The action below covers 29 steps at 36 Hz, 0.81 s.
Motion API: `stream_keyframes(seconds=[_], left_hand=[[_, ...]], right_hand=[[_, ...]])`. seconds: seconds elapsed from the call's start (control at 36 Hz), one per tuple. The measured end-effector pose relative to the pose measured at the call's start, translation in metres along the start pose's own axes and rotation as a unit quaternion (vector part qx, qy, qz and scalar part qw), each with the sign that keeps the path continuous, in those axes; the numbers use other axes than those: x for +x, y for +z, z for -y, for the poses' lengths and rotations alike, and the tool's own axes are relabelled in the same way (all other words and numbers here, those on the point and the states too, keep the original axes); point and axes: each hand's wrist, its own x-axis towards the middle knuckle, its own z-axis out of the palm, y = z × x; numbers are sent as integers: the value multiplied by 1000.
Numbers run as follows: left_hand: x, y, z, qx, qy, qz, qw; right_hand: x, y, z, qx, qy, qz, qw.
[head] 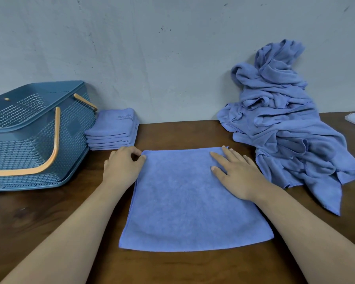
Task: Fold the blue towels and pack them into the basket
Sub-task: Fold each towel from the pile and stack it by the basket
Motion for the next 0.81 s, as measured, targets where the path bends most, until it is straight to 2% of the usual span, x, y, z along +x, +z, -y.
stream_keyframes(seconds=[0.14,0.28,0.39,0.44,0.5,0.56,0.64,0.69,0.81], left_hand=[[6,0,-8,-29,-6,-36,999],[7,5,-9,62,15,-36,997],[0,-3,-14,4,1,-30,1000],[-10,-11,-23,-5,33,-36,999],[-28,-16,-38,-28,101,-6,994],[-56,-12,-55,-61,167,76,981],[-96,5,-63,20,262,173,949],[-106,7,-53,87,264,195,940],[-105,-4,-24,134,220,203,945]], right_hand=[[1,1,-1,-7,1,8,1000],[1,1,-2,-9,-1,6,1000],[2,1,-1,-10,1,7,1000],[1,2,-1,-7,1,8,1000],[1,2,-2,-5,2,9,1000],[2,2,-2,-7,2,12,1000],[2,2,-3,-12,4,15,1000],[2,2,-4,-14,5,18,1000],[3,2,-5,-15,6,23,1000]])
